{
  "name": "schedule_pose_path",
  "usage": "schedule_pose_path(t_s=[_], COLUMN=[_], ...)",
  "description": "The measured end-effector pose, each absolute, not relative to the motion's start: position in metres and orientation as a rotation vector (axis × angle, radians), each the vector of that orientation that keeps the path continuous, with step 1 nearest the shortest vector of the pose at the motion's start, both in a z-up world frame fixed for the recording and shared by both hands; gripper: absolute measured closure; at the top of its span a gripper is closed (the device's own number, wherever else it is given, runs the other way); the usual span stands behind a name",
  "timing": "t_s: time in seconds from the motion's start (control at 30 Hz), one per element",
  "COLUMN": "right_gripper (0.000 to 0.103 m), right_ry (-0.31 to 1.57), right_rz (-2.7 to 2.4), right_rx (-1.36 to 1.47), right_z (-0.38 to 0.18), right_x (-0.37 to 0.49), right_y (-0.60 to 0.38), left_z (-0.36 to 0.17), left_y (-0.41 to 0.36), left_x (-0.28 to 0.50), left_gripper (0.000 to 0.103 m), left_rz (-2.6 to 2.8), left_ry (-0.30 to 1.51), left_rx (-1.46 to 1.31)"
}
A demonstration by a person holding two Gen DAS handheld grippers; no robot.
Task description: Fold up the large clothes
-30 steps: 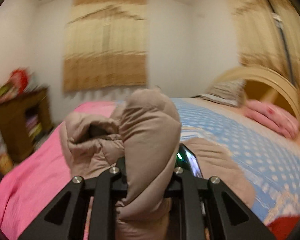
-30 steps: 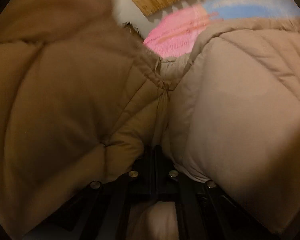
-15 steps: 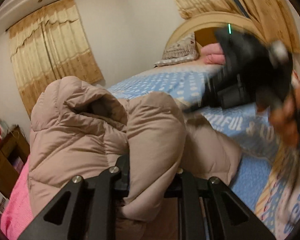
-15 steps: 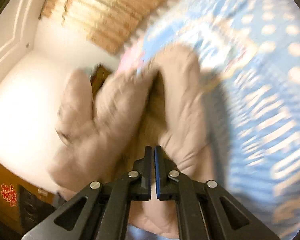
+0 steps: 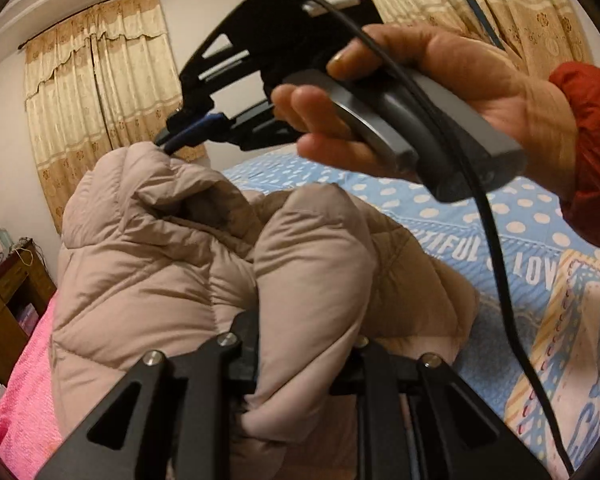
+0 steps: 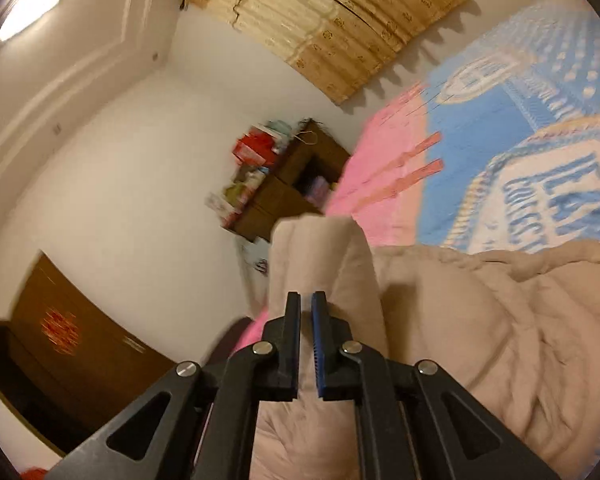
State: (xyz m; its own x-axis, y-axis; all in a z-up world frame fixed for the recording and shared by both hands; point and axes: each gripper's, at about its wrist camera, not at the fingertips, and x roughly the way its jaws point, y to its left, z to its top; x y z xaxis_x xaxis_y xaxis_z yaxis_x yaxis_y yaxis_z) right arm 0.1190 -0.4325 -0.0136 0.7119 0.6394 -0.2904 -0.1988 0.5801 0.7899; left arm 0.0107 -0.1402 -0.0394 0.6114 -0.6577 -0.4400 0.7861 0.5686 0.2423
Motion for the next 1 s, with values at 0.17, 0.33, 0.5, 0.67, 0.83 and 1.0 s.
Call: schedule_pose_path(t_s=[0.17, 0.33, 0.5, 0.67, 0.83, 1.0], right_gripper=[0.076, 0.001, 0.001, 0.001, 0.077, 0.082], right_ry=[0.585, 0.566, 0.664, 0.843, 0.887, 0.788], right_rz=[0.5, 0.517, 0.581, 0.556, 0.587, 0.541], right_rx=[0.801, 0.888, 0.769, 0.616, 0.475, 0.394], right_z=[-0.006, -0.008, -0.002, -0.018, -0.009, 0.027], right_x=[0.111, 0.093, 0.106, 0.155, 0.155, 0.125], right_y=[-0.443, -0.457, -0.433, -0.389, -0.361, -0.376], left_z=[-0.038, -0.037, -0.037, -0.04, -0.032, -0.009], left_y=[-0.14, -0.14, -0.141, -0.141, -0.14, -0.163], left_x=[0.014, 0.017, 0.02, 0.016, 0.018, 0.005], left_gripper=[0.081, 0.081, 0.081, 0.081, 0.081, 0.081], left_rz=[-0.872, -0.869, -0.87, -0.856, -0.856, -0.906], left_ry=[0.316, 0.325, 0.331, 0.328, 0.338, 0.302], left_rx=[0.425, 0.408, 0.397, 0.406, 0.385, 0.359])
